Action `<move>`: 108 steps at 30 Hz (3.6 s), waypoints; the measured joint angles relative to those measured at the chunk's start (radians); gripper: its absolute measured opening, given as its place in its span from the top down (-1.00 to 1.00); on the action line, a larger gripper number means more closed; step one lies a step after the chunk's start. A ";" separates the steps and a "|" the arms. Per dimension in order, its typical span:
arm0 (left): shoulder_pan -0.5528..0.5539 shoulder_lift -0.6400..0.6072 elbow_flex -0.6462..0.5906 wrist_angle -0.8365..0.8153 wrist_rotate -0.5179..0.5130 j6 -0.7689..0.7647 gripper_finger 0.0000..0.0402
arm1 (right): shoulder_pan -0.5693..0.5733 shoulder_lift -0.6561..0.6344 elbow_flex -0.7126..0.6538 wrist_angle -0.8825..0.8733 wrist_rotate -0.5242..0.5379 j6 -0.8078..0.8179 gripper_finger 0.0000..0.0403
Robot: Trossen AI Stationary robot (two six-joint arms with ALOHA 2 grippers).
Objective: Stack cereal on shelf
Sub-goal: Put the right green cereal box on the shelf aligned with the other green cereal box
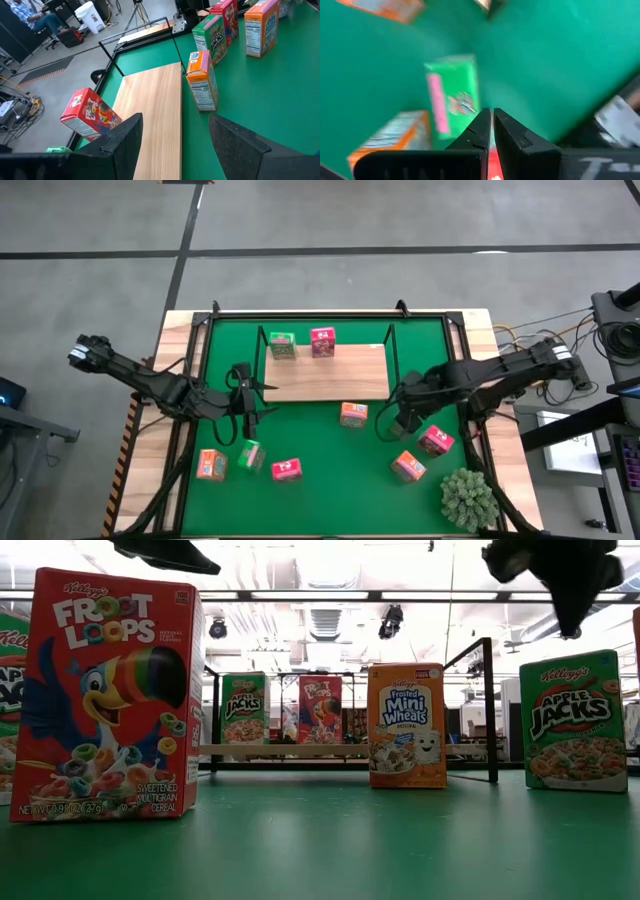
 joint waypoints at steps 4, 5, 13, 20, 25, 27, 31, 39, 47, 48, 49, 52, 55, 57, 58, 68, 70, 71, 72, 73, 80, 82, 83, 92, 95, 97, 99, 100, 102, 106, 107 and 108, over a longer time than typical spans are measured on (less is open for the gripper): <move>0.000 0.000 0.000 0.000 0.000 0.001 -0.05 | 0.000 0.016 -0.001 0.015 -0.018 0.002 0.94; 0.000 0.000 0.000 0.000 0.000 0.001 -0.05 | 0.000 0.019 -0.001 0.021 -0.018 0.007 0.94; 0.000 0.000 0.000 0.000 0.000 0.000 -0.05 | 0.000 0.018 -0.002 0.072 -0.034 0.028 0.63; 0.000 0.000 0.000 0.000 0.000 0.001 -0.05 | 0.009 0.050 -0.011 0.087 -0.033 -0.012 0.02; 0.000 0.000 0.000 0.000 0.000 0.001 -0.05 | 0.024 0.093 -0.025 0.097 -0.033 -0.065 -0.29; 0.000 0.000 0.000 0.000 0.000 0.001 -0.05 | 0.024 0.108 -0.025 0.112 -0.037 -0.075 -0.38; 0.000 0.000 0.000 0.000 0.001 0.000 -0.05 | 0.024 0.131 -0.029 0.112 -0.032 -0.092 -0.47; 0.000 0.001 0.000 0.000 0.001 -0.002 -0.05 | 0.024 0.160 -0.058 0.120 -0.023 -0.109 -0.33; 0.000 0.001 -0.001 0.000 0.001 -0.002 -0.05 | 0.024 0.157 -0.059 0.133 -0.023 -0.095 -0.01; 0.000 0.001 -0.001 0.000 0.001 -0.002 -0.05 | 0.024 0.155 -0.060 0.136 -0.023 -0.093 0.02; 0.000 0.001 -0.001 0.000 0.001 -0.002 -0.05 | 0.024 0.154 -0.060 0.135 -0.023 -0.092 0.05; 0.000 0.001 -0.001 0.000 0.001 -0.002 -0.05 | 0.024 0.154 -0.060 0.138 -0.023 -0.091 0.11; 0.000 0.001 -0.001 0.000 0.002 -0.002 -0.05 | 0.024 0.154 -0.057 0.139 -0.023 -0.091 0.16; 0.000 0.001 -0.001 0.000 0.002 -0.002 -0.05 | 0.024 0.151 -0.055 0.139 -0.023 -0.091 0.19; 0.000 0.001 -0.001 0.000 0.002 -0.002 -0.05 | 0.024 0.147 -0.054 0.138 -0.025 -0.091 0.21; 0.000 0.000 -0.018 0.000 0.002 0.006 -0.05 | 0.024 0.052 0.064 0.101 -0.042 -0.102 0.29; 0.000 -0.001 -0.022 -0.001 0.002 0.006 -0.05 | 0.024 0.028 0.106 0.074 -0.042 -0.090 0.29; 0.000 -0.001 -0.022 -0.001 0.002 0.006 -0.05 | 0.024 0.016 0.126 0.062 -0.042 -0.081 0.29; 0.000 -0.002 -0.022 0.000 0.002 0.006 -0.05 | 0.024 0.003 0.144 0.059 -0.041 -0.078 0.29; 0.000 -0.005 -0.023 0.000 0.002 0.009 -0.05 | 0.024 -0.011 0.161 0.062 -0.037 -0.079 0.29; 0.000 -0.057 -0.078 0.006 0.002 0.028 -0.05 | 0.024 -0.057 0.250 0.182 0.075 -0.167 0.29; 0.000 -0.078 -0.083 0.010 0.002 0.029 -0.05 | 0.024 -0.054 0.266 0.272 0.101 -0.239 0.29; 0.000 -0.089 -0.083 0.013 0.002 0.030 -0.05 | 0.024 -0.048 0.271 0.323 0.117 -0.280 0.29; 0.000 -0.238 -0.094 0.010 -0.077 0.092 -0.05 | -0.076 0.087 0.337 0.638 0.173 -0.682 0.29; 0.000 -0.298 -0.118 0.010 -0.096 0.086 -0.05 | -0.136 0.167 0.398 0.637 0.168 -0.785 0.29; 0.000 -0.339 -0.139 0.011 -0.108 0.078 -0.05 | -0.179 0.228 0.447 0.638 0.155 -0.847 0.29; 0.000 -0.379 -0.157 0.025 -0.145 0.073 -0.05 | -0.223 0.296 0.505 0.635 0.099 -0.903 0.29; 0.000 -0.399 -0.165 0.036 -0.170 0.071 -0.04 | -0.245 0.332 0.535 0.633 0.065 -0.929 0.29; 0.000 -0.432 -0.180 0.052 -0.202 0.062 -0.04 | -0.285 0.407 0.596 0.627 0.009 -0.979 0.29; 0.000 -0.492 -0.210 0.060 -0.206 0.062 -0.04 | -0.356 0.566 0.739 0.562 -0.073 -1.075 0.29; 0.000 -0.505 -0.217 0.060 -0.206 0.062 -0.04 | -0.370 0.605 0.781 0.536 -0.085 -1.100 0.29; 0.000 -0.516 -0.222 0.060 -0.206 0.061 -0.04 | -0.383 0.644 0.820 0.505 -0.093 -1.126 0.29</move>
